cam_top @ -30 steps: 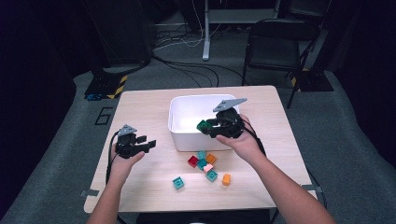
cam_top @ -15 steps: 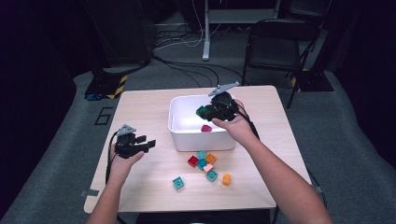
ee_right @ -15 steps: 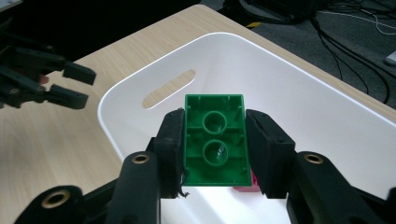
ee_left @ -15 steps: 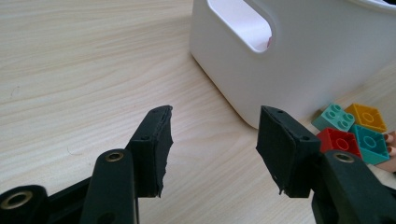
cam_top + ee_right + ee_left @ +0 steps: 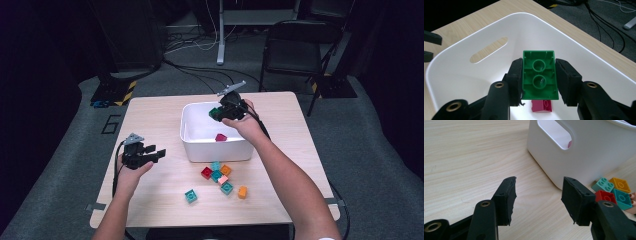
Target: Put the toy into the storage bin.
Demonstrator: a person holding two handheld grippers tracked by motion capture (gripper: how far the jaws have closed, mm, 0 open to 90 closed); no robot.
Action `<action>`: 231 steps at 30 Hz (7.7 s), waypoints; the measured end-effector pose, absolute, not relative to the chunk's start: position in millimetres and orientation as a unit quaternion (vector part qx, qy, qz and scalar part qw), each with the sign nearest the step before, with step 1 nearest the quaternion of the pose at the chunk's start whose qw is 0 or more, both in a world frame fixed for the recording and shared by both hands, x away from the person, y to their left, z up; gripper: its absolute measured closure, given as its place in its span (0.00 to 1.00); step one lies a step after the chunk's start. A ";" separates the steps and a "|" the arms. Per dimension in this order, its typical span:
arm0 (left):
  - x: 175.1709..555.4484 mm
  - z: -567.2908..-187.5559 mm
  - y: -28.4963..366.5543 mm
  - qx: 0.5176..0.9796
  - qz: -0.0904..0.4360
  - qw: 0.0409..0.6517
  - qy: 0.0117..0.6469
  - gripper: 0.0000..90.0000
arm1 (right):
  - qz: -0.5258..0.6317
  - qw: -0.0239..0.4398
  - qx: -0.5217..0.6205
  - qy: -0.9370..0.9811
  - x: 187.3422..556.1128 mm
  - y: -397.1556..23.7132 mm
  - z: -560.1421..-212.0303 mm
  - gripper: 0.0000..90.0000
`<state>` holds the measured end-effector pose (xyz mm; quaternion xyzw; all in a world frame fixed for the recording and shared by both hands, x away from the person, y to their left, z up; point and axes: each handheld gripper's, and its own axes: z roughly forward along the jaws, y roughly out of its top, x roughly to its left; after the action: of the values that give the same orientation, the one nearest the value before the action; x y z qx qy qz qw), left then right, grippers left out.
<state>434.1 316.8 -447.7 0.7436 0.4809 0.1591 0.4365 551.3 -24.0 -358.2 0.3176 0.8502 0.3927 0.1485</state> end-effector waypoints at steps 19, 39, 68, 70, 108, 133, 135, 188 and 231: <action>434.6 -448.8 316.8 0.742 0.156 0.438 0.483 0.49 | 0.363 0.149 0.351 0.850 567.7 -18.0 -375.4 0.60; 435.3 -450.2 317.5 0.743 0.162 0.429 0.487 0.48 | 0.455 0.150 0.288 0.829 456.3 -38.7 -330.6 0.57; 435.7 -454.1 315.2 0.745 0.160 0.423 0.489 0.48 | 0.434 0.154 0.313 0.831 398.5 -65.1 -429.8 0.60; 435.7 -454.2 315.1 0.746 0.160 0.423 0.489 0.48 | 0.433 0.151 0.315 0.831 396.4 -64.1 -436.4 0.60; 436.3 -455.7 313.9 0.748 0.159 0.421 0.488 0.48 | 0.366 0.122 0.309 0.869 391.9 -36.0 -496.9 0.64; 436.4 -457.3 314.4 0.747 0.159 0.419 0.491 0.48 | 0.410 0.103 0.291 0.858 385.1 -44.0 -450.2 0.65; 436.5 -457.4 314.4 0.748 0.160 0.418 0.491 0.48 | 0.414 0.105 0.291 0.856 385.6 -45.8 -444.6 0.65; 437.5 -458.1 315.9 0.748 0.158 0.417 0.491 0.48 | 0.476 0.120 0.302 0.817 445.7 -61.2 -328.5 0.65; 439.8 -459.3 318.5 0.746 0.154 0.420 0.494 0.48 | 0.414 0.183 0.351 0.820 553.1 -19.1 -359.2 0.65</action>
<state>439.8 318.5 -459.3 0.7460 0.4937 0.1542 0.4195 553.1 -19.1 -359.2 0.3509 0.8199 0.4137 0.1831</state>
